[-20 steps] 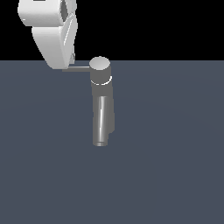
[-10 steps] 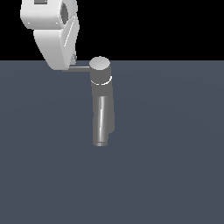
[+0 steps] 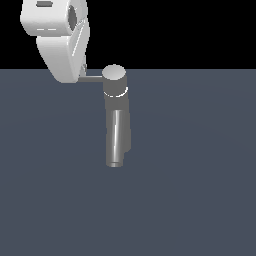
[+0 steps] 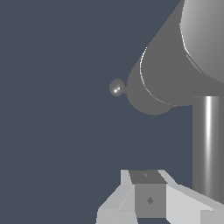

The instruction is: Turn on the faucet by rotating a designated handle.

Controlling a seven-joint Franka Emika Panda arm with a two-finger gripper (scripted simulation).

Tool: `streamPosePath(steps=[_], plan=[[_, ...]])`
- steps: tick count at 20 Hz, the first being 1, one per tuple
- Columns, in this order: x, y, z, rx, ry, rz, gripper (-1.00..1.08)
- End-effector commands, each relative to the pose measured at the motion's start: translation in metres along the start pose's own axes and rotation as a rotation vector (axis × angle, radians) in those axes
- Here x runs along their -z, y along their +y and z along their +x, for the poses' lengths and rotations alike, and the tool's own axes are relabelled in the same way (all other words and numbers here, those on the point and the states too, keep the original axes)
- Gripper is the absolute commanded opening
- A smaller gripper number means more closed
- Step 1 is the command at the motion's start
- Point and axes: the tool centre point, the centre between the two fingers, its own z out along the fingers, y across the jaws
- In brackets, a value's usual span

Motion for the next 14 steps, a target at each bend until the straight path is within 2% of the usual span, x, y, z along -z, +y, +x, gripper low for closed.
streamPosePath(steps=[1, 14], plan=[[0.000, 0.007, -0.001, 0.000, 0.000, 0.000, -1.00], [0.000, 0.050, -0.004, 0.000, 0.000, 0.000, -1.00]])
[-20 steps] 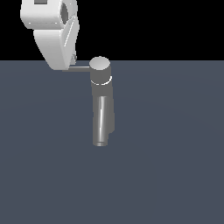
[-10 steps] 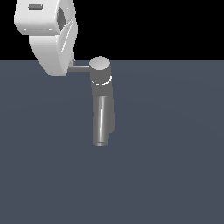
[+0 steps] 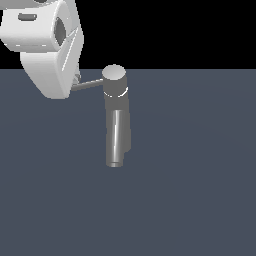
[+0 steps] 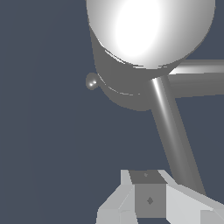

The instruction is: Turn on the faucet by rotating a designated handle.

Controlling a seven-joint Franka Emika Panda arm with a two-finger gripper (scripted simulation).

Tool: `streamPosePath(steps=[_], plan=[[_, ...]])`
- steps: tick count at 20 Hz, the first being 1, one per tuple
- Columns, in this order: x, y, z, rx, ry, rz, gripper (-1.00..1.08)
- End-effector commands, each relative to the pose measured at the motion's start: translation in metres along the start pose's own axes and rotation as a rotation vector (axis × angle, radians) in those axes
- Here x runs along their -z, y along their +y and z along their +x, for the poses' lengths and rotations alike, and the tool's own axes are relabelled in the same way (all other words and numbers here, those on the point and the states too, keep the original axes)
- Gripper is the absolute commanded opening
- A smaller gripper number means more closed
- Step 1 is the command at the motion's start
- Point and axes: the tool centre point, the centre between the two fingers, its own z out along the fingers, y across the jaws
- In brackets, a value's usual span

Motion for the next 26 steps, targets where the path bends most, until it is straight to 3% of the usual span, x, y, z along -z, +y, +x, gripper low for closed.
streamPosePath(steps=[1, 5, 26], plan=[[-0.001, 0.014, 0.004, -0.004, 0.009, -0.009, -1.00], [0.000, 0.015, -0.004, 0.006, -0.002, -0.002, -1.00], [0.000, 0.052, 0.027, 0.001, 0.004, -0.006, -1.00]])
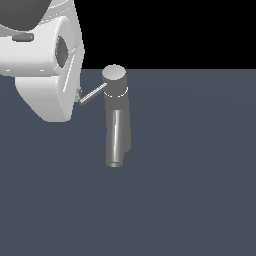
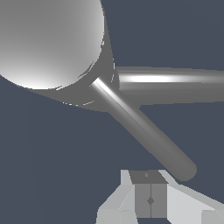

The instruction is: Turn on the faucet by rotating a designated handle.

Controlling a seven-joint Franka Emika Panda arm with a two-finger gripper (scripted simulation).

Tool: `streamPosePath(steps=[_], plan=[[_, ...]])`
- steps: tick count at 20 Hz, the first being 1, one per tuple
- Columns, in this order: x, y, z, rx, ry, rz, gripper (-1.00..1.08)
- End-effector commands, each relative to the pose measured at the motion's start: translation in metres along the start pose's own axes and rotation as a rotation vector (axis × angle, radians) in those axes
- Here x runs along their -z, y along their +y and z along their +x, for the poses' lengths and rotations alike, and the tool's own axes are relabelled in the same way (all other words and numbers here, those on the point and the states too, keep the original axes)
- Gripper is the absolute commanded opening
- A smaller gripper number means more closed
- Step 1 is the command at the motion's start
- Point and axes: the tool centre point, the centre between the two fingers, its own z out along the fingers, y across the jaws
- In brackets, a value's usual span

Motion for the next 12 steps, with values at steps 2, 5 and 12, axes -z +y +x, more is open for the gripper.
streamPosePath(steps=[2, 5, 12], plan=[[-0.001, 0.007, 0.019, -0.027, 0.017, -0.004, -1.00], [-0.001, 0.012, 0.023, -0.028, 0.018, -0.004, -1.00], [-0.001, 0.024, 0.032, -0.030, 0.019, -0.005, -1.00]])
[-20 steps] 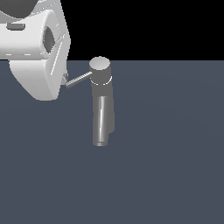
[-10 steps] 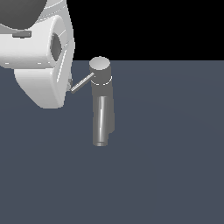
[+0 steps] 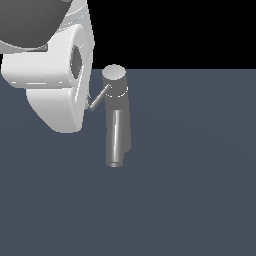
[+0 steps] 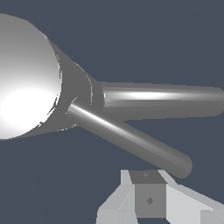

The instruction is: Turn on the faucet by rotating a designated handle.

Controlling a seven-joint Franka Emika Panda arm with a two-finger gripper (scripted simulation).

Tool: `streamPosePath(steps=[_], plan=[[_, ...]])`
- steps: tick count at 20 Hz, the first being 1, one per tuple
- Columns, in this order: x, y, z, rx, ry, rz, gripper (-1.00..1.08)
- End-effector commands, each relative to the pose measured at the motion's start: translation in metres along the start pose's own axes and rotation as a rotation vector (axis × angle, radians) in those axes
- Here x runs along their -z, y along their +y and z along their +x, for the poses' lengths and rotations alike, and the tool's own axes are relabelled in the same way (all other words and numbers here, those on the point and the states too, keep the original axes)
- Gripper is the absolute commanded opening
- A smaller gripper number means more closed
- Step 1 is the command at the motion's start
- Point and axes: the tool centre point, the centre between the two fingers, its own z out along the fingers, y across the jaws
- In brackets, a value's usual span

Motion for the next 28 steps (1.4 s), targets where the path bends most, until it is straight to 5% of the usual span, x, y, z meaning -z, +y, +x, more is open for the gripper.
streamPosePath(steps=[1, 28], plan=[[-0.001, 0.007, 0.012, -0.018, 0.011, -0.007, -1.00], [0.000, 0.012, 0.046, -0.013, 0.008, -0.002, -1.00]])
